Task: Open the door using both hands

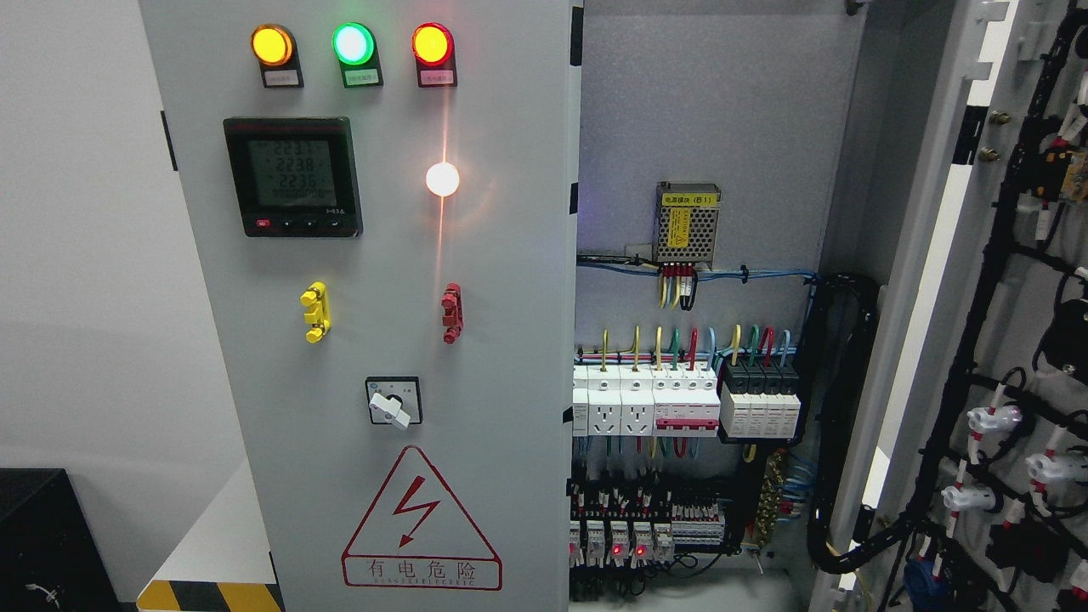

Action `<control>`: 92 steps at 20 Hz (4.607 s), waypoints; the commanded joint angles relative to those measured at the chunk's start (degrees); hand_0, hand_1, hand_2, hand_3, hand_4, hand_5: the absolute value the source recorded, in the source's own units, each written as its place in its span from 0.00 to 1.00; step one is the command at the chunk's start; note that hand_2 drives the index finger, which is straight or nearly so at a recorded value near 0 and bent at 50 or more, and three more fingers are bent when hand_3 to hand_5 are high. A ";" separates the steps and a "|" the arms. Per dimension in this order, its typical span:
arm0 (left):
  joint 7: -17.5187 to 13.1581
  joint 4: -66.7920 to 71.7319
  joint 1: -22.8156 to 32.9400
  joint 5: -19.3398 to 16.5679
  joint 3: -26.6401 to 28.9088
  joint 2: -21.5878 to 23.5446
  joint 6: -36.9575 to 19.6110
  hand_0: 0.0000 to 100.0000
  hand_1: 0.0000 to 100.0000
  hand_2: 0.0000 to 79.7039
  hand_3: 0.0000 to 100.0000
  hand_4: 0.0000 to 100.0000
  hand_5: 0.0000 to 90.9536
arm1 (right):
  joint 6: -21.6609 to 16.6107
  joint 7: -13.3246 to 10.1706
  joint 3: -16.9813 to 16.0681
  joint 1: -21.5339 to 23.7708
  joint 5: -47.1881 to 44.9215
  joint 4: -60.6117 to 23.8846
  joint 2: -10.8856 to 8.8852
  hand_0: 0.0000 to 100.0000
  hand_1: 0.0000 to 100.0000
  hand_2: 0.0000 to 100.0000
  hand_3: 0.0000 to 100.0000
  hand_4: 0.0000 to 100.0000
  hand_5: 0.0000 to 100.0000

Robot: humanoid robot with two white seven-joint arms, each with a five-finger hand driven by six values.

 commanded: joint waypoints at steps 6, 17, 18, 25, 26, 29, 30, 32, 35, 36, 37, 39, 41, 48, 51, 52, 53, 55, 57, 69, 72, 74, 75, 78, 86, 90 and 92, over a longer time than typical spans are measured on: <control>0.07 15.95 2.80 -0.17 3.42 -6.29 0.01 0.00 0.00 0.00 0.00 0.00 0.00 | 0.01 -0.04 -0.62 -0.09 0.00 0.01 0.01 0.00 0.00 0.00 0.00 0.00 0.00; -0.02 25.53 1.83 -3.77 5.17 -12.88 0.10 0.00 0.00 0.00 0.00 0.00 0.00 | -0.08 -0.04 -0.70 0.26 -0.09 -0.43 -0.43 0.00 0.00 0.00 0.00 0.00 0.00; -0.02 25.62 1.83 -3.77 5.17 -12.97 0.01 0.00 0.00 0.00 0.00 0.00 0.00 | -0.08 -0.04 -0.70 0.26 -0.09 -0.52 -0.61 0.00 0.00 0.00 0.00 0.00 0.00; -0.02 27.20 1.83 -3.77 5.17 -13.24 0.28 0.00 0.00 0.00 0.00 0.00 0.00 | -0.08 -0.12 -0.70 3.41 0.00 -10.69 -0.87 0.00 0.00 0.00 0.00 0.00 0.00; -0.02 27.20 1.83 -3.77 5.17 -13.24 0.28 0.00 0.00 0.00 0.00 0.00 0.00 | -0.08 -0.12 -0.79 4.99 -0.09 -14.37 -0.96 0.00 0.00 0.00 0.00 0.00 0.00; -0.02 27.46 1.83 -3.68 5.26 -13.59 0.28 0.00 0.00 0.00 0.00 0.00 0.00 | -0.08 -0.04 -0.79 10.09 -0.09 -26.23 -1.05 0.00 0.00 0.00 0.00 0.00 0.00; -0.02 27.99 1.92 -3.77 5.26 -13.59 0.28 0.00 0.00 0.00 0.00 0.00 0.00 | -0.17 -0.04 -0.70 11.59 -0.17 -30.28 -1.05 0.00 0.00 0.00 0.00 0.00 0.00; -0.02 29.13 1.92 -3.68 5.26 -13.94 0.19 0.00 0.00 0.00 0.00 0.00 0.00 | -0.17 -0.04 0.09 14.05 -0.17 -37.93 -1.22 0.00 0.00 0.00 0.00 0.00 0.00; -0.02 29.22 1.92 -3.77 5.26 -14.03 0.19 0.00 0.00 0.00 0.00 0.00 0.00 | -0.78 -0.04 0.26 15.46 -0.17 -45.93 -1.22 0.00 0.00 0.00 0.00 0.00 0.00; -0.02 29.22 1.92 -3.77 5.26 -14.03 0.19 0.00 0.00 0.00 0.00 0.00 0.00 | -1.39 -0.04 0.52 16.34 -0.17 -49.27 -1.22 0.00 0.00 0.00 0.00 0.00 0.00; -0.02 29.22 1.92 -3.68 5.26 -14.03 0.19 0.00 0.00 0.00 0.00 0.00 0.00 | -2.35 -0.12 1.40 17.30 -0.17 -52.78 -1.40 0.00 0.00 0.00 0.00 0.00 0.00; -0.02 28.96 2.01 -3.77 5.26 -14.03 0.19 0.00 0.00 0.00 0.00 0.00 0.00 | -4.90 -0.12 3.85 19.94 -0.26 -60.51 -3.15 0.00 0.00 0.00 0.00 0.00 0.00; -0.02 28.61 2.18 -3.77 5.26 -14.03 0.19 0.00 0.00 0.00 0.00 0.00 0.00 | -8.76 -0.12 6.05 22.84 -0.26 -66.59 -5.26 0.00 0.00 0.00 0.00 0.00 0.00; 0.06 28.61 2.27 -5.43 5.26 -15.00 0.19 0.00 0.00 0.00 0.00 0.00 0.00 | -11.86 -0.12 8.96 28.21 -6.48 -80.66 -7.81 0.00 0.00 0.00 0.00 0.00 0.00; -0.02 28.61 2.18 -6.67 5.26 -15.52 0.10 0.00 0.00 0.00 0.00 0.00 0.00 | -11.86 -0.12 10.19 29.00 -12.20 -86.11 -9.65 0.00 0.00 0.00 0.00 0.00 0.00; -0.02 28.52 2.18 -6.67 5.26 -15.52 0.10 0.00 0.00 0.00 0.00 0.00 0.00 | -11.86 -0.12 10.72 29.70 -13.00 -88.22 -10.88 0.00 0.00 0.00 0.00 0.00 0.00; 0.06 28.43 2.18 -6.67 5.26 -15.52 0.10 0.00 0.00 0.00 0.00 0.00 0.00 | -11.94 -0.12 11.51 30.23 -13.62 -90.24 -11.76 0.00 0.00 0.00 0.00 0.00 0.00; 0.06 28.43 2.18 -6.67 5.26 -15.52 0.10 0.00 0.00 0.00 0.00 0.00 0.00 | -11.94 -0.12 11.87 30.32 -14.06 -94.28 -12.30 0.00 0.00 0.00 0.00 0.00 0.00; 0.06 28.34 2.18 -6.67 5.26 -15.70 0.10 0.00 0.00 0.00 0.00 0.00 0.00 | -12.55 -0.12 11.87 30.41 -14.06 -98.50 -12.82 0.00 0.00 0.00 0.00 0.00 0.00; -0.02 28.25 1.92 -6.67 4.82 -17.46 0.10 0.00 0.00 0.00 0.00 0.00 0.00 | -21.52 -0.12 12.92 30.06 -14.15 -111.88 -16.61 0.00 0.00 0.00 0.00 0.00 0.00; -0.02 28.25 1.83 -6.67 4.82 -17.46 0.10 0.00 0.00 0.00 0.00 0.00 0.00 | -22.40 -0.21 13.01 28.22 -14.15 -111.97 -16.61 0.00 0.00 0.00 0.00 0.00 0.00; -0.02 28.25 1.74 -6.67 4.91 -17.46 0.10 0.00 0.00 0.00 0.00 0.00 0.00 | -22.76 -0.21 13.09 26.46 -14.15 -112.40 -15.82 0.00 0.00 0.00 0.00 0.00 0.00; -0.02 28.25 1.74 -6.76 4.82 -17.46 0.10 0.00 0.00 0.00 0.00 0.00 0.00 | -22.76 -0.21 13.97 25.67 -14.15 -112.41 -15.38 0.00 0.00 0.00 0.00 0.00 0.00; -0.02 28.25 1.74 -6.76 4.82 -17.46 0.10 0.00 0.00 0.00 0.00 0.00 0.00 | -22.76 -0.21 15.64 24.00 -14.06 -112.41 -14.06 0.00 0.00 0.00 0.00 0.00 0.00; 0.06 28.25 1.65 -6.76 5.00 -17.46 0.10 0.00 0.00 0.00 0.00 0.00 0.00 | -21.88 -0.30 16.44 11.45 -13.97 -112.32 -13.80 0.00 0.00 0.00 0.00 0.00 0.00; 0.06 28.25 1.65 -6.93 5.00 -17.54 0.10 0.00 0.00 0.00 0.00 0.00 0.00 | -17.50 -0.56 16.44 5.02 -14.06 -112.32 -13.62 0.00 0.00 0.00 0.00 0.00 0.00; -0.02 28.25 1.65 -8.59 5.44 -17.55 0.10 0.00 0.00 0.00 0.00 0.00 0.00 | -14.33 -0.65 16.43 2.74 -14.24 -111.71 -13.01 0.00 0.00 0.00 0.00 0.00 0.00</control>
